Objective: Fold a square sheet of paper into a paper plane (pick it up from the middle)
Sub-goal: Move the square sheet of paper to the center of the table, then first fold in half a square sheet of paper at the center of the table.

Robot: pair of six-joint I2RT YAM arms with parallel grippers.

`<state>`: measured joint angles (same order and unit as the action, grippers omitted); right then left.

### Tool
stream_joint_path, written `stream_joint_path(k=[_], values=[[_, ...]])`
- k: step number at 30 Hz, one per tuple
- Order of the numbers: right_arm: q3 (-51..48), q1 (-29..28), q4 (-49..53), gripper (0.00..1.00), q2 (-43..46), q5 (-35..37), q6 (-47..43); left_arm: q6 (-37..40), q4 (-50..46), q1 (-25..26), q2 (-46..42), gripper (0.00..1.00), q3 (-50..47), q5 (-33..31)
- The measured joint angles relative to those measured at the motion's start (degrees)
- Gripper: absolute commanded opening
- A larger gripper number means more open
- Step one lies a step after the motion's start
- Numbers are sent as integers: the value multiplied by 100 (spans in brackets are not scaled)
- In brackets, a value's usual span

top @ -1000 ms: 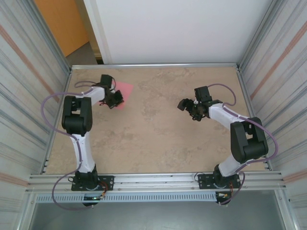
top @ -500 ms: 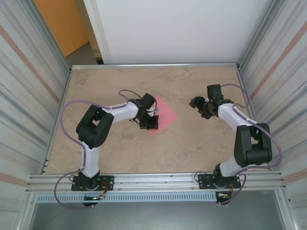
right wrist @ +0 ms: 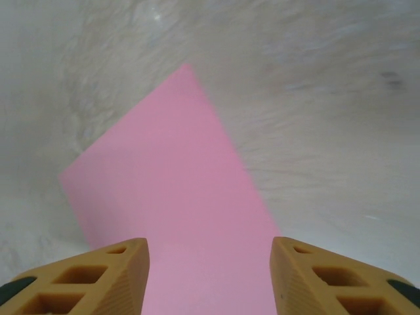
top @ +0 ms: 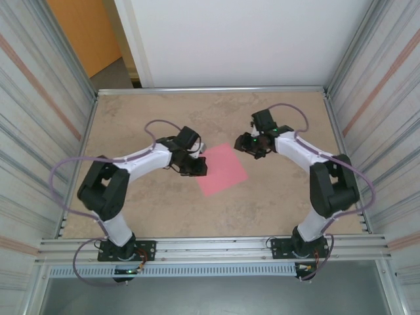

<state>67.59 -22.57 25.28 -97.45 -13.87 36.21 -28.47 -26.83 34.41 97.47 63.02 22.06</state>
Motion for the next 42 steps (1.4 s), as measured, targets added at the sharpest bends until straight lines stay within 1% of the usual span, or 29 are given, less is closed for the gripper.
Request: stream_joint_path(k=[3,5,9,14,19,23,27,31,34,36,38,42], values=[[531,-282,129,46,-660,-142,-114,-562,579,-308,-358,20,-590,94],[922,-426,243,45,-1108,-181,-181,-879,859,-424,-442,22,-883,107],[1596,-616,396,44,-1843,-236,-238,-1303,1209,-522,-461,22,-1224,107],[1711,-632,343,45,-2138,-195,-42,-1497,1453,-562,-649,23,-1355,79],[1665,-629,238,45,-2157,74,396,-1633,1698,-599,-728,26,-1388,70],[1460,-629,68,45,-2129,337,931,-1722,1871,-619,-721,34,-1480,125],[1036,-680,-179,45,-1862,706,1703,-1827,2022,-619,-669,41,-1532,234],[361,-787,-317,46,-1360,1154,2752,-1937,2179,-619,-645,43,-1580,313],[234,-968,-109,48,-1189,1475,3239,-1996,2291,-619,-601,42,-1591,391],[254,-1080,-52,49,-1167,1580,3285,-2033,2339,-619,-573,42,-1591,413],[262,-1117,-44,49,-1093,1541,3209,-2055,2367,-619,-555,41,-1591,433],[170,-861,-225,48,-686,1237,2704,-2041,2317,-619,-476,39,-1541,466]])
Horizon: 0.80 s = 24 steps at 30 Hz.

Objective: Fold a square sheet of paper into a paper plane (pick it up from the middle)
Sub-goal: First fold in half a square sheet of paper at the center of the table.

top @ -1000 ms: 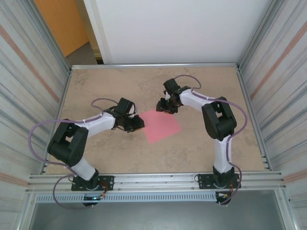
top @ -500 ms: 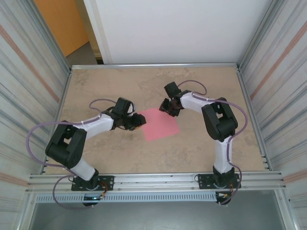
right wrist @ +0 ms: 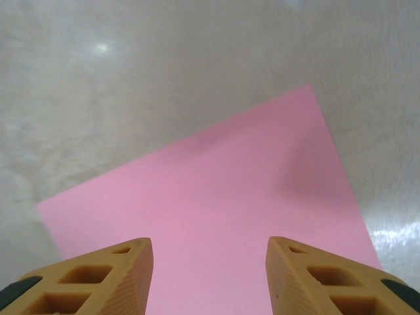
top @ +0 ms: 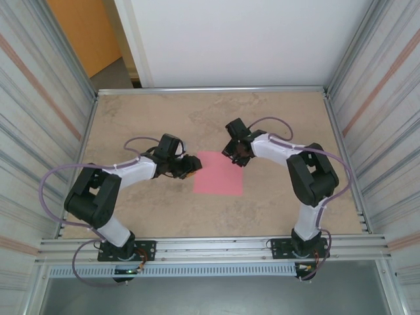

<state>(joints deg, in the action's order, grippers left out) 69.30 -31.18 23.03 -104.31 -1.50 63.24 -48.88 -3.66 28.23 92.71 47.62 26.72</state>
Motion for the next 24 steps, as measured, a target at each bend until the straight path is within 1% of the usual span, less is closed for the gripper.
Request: stream_joint_path(k=[4,7,10,12,15,18,20,24], values=[[-704,424,-348,41,789,-527,-605,105,-188,0,404,36,372,105],[-1121,625,-372,39,1069,-909,-986,149,-227,0,726,34,616,229],[-1331,680,-330,38,1086,-1231,-1290,214,-260,0,973,32,787,291],[-1360,680,-284,35,1084,-1364,-1436,247,-323,0,1069,30,876,317],[-1360,680,-286,31,1069,-1506,-1604,282,-428,0,1167,22,1012,330],[-1360,680,-289,28,979,-1578,-1694,304,-446,0,1178,18,1036,330],[-1360,680,-286,26,879,-1639,-1731,297,-455,0,1189,16,1036,330],[-1360,667,-291,25,691,-1681,-1749,291,-457,0,1287,16,1034,330]])
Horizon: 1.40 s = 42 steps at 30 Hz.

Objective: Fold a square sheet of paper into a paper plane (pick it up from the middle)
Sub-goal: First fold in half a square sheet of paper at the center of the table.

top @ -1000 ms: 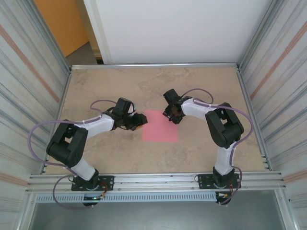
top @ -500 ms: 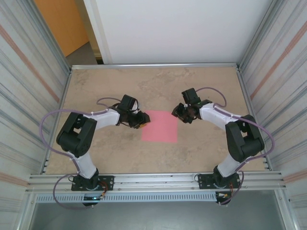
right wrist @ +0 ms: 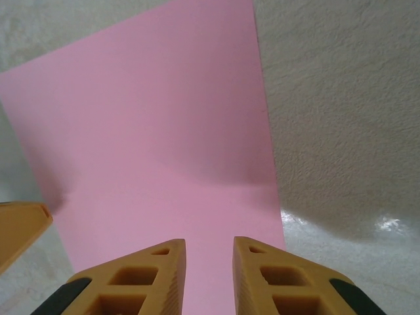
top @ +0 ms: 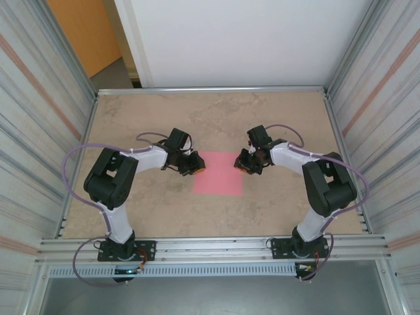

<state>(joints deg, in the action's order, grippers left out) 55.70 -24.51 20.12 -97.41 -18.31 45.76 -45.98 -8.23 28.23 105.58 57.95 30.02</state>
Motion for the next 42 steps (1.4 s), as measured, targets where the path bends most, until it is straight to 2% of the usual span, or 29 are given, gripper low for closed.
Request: stream_joint_path(k=[18,27,42], values=[[127,-59,-129,26,-503,-153,-2,-63,127,24,129,21,-79,4],[269,-59,-216,26,-647,-247,-4,-236,708,76,157,25,-264,133],[767,-262,-363,26,-1123,-535,4,-643,2699,76,-61,53,-1139,494]])
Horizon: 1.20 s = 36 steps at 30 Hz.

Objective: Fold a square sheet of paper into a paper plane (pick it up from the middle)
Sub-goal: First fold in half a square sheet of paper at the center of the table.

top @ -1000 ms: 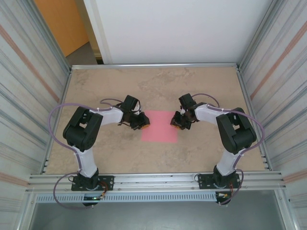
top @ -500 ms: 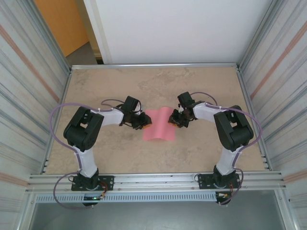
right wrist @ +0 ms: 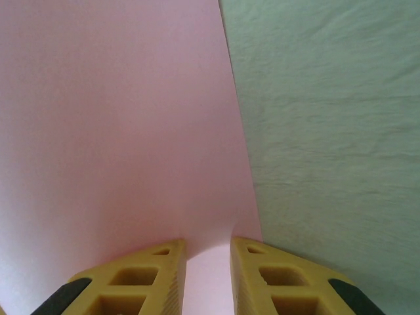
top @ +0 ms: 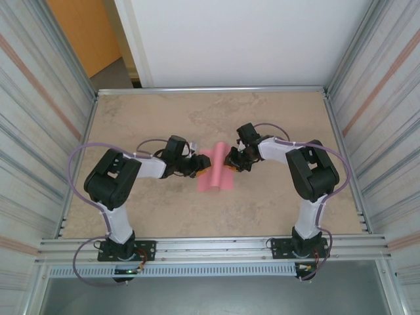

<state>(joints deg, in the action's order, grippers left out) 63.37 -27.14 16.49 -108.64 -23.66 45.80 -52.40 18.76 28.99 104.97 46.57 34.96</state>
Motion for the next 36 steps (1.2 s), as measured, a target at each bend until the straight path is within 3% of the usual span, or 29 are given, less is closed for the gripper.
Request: stream_joint_path(k=[10,17,23,30,36], values=[[94,-186,-170,25,-131,-133,22,-105,1174,39,-133,77,-472,125],[94,-264,-297,26,-177,-258,59,20,1134,90,-179,77,-466,87],[90,-264,-363,26,-192,-378,90,297,452,166,-179,66,-199,-85],[-63,-214,-603,28,-162,-557,170,516,-195,184,-140,47,-4,-190],[-553,105,-621,40,319,-601,160,745,-494,155,-142,29,50,-177]])
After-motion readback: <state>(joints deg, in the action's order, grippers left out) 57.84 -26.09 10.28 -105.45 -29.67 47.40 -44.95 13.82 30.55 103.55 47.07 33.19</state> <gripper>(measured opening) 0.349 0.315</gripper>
